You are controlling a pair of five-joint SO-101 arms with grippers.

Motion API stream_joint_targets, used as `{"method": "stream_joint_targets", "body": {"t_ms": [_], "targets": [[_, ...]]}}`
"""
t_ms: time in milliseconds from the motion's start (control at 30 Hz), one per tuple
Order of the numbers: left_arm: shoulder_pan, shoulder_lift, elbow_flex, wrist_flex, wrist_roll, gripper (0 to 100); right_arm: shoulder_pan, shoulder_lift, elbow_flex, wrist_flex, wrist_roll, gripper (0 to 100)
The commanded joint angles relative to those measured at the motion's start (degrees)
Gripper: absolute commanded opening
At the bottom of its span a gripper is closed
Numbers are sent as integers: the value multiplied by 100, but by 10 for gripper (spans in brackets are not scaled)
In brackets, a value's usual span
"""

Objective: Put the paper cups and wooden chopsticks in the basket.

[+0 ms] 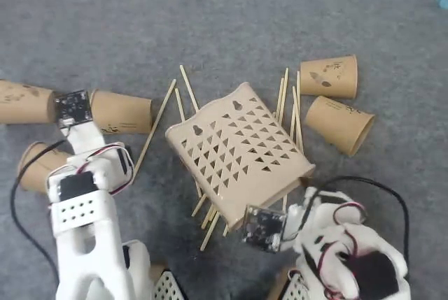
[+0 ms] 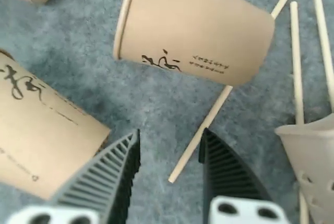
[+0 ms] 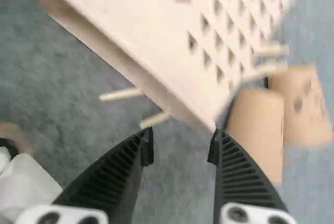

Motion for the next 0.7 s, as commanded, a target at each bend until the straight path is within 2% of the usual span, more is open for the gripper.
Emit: {"method": "stream_joint_targets", "body": {"t_ms": [0, 133, 667], "targets": [[-44, -185, -13, -149, -18, 181, -708, 84, -35, -303, -536, 189], [-44, -167, 4, -325, -18, 181, -1130, 84, 519, -743, -747, 190], [0, -167, 207, -800, -18, 181, -1156, 22, 2145, -2519, -756, 191]]}}
